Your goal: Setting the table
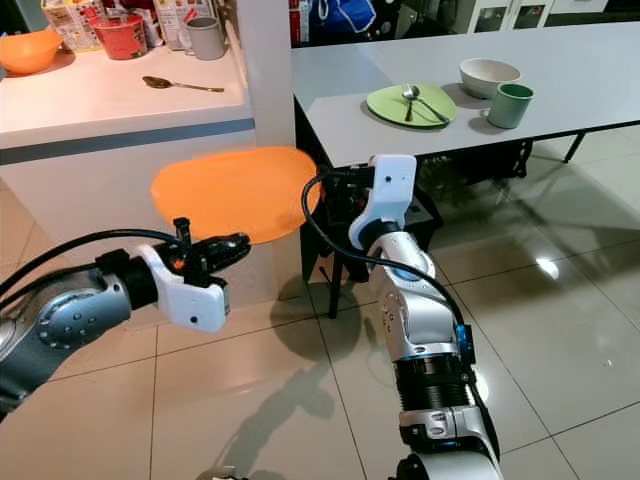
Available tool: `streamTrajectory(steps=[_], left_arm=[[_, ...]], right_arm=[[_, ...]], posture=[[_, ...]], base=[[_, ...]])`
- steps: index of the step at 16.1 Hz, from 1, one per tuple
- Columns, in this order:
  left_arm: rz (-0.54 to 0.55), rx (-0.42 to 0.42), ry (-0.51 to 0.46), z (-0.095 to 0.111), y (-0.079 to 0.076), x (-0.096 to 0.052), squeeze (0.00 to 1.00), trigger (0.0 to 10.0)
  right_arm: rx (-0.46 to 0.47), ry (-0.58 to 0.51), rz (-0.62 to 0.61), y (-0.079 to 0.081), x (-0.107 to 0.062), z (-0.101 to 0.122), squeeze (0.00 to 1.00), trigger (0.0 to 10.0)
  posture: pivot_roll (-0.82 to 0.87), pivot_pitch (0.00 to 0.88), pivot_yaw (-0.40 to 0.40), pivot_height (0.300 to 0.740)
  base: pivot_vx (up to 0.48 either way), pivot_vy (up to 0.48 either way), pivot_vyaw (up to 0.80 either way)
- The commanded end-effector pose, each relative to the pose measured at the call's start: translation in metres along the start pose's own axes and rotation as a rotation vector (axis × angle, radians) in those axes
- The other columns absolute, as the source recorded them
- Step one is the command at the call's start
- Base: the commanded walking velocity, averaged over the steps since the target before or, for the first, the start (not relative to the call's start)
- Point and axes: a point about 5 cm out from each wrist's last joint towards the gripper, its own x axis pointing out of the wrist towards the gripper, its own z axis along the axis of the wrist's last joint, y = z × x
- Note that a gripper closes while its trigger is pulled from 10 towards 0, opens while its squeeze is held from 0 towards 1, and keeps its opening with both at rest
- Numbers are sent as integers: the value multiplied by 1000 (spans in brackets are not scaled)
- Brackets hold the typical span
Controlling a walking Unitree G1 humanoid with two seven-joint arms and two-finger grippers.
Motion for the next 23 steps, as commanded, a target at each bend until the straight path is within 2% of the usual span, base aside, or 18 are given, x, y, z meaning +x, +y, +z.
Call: streamTrajectory(steps=[1, 2, 3, 7, 8, 10, 12, 14, 15, 17, 20, 21, 23], left_arm=[[38, 52, -19, 1, 11, -1, 0, 0], [40, 56, -20, 0, 11, 0, 0, 0], [45, 58, -22, 0, 12, 1, 0, 0], [54, 63, -26, -1, 13, 2, 0, 0], [53, 63, -27, -1, 13, 1, 0, 0], [48, 66, -28, -3, 13, 1, 0, 0], [51, 76, -31, -2, 15, 1, 0, 0], [73, 85, -48, 1, 21, 2, 0, 0], [83, 87, -56, 3, 24, 3, 0, 0], [114, 86, -80, 9, 32, 5, 0, 0], [132, 84, -99, 14, 35, 6, 0, 0], [133, 85, -101, 14, 36, 5, 0, 0], [134, 85, -103, 15, 36, 6, 0, 0]], right_arm=[[-19, 5, 30, 2, 2, 1, 0, 10000], [-7, 14, 60, 3, 2, 1, 0, 10000], [61, 38, 87, 4, 2, -1, 0, 10000], [408, 111, 74, 6, 0, -17, 0, 10000], [461, 119, 81, 8, -1, -19, 0, 10000], [684, 160, 91, 13, -5, -31, 0, 10000], [769, 187, 106, 18, -6, -40, 0, 10000], [802, 218, 131, 28, -5, -47, 0, 10000], [782, 231, 133, 31, -4, -49, 0, 10000], [672, 238, 129, 34, 0, -51, 0, 10000], [555, 198, 135, 40, 6, -42, 0, 10000], [564, 196, 116, 39, 7, -43, 1000, 10000], [577, 198, 93, 36, 8, -45, 1000, 10000]], posture=[[206, 0, 54, 740], [206, 0, 54, 740], [204, 0, 53, 740], [207, 0, 55, 740], [207, 0, 55, 740], [209, 0, 56, 740], [209, 0, 58, 740], [211, 0, 57, 740], [212, 0, 57, 740], [216, 0, 53, 740], [219, 0, 50, 740], [220, 0, 50, 740], [222, 0, 50, 740]], base=[[0, 0, 0], [0, 0, 0], [0, 0, 0], [0, 0, 0], [0, 0, 0], [0, 0, 0], [0, 0, 0], [0, 0, 0], [0, 0, 0], [0, 0, 0], [0, 0, 0], [0, 0, 0], [0, 0, 0]])
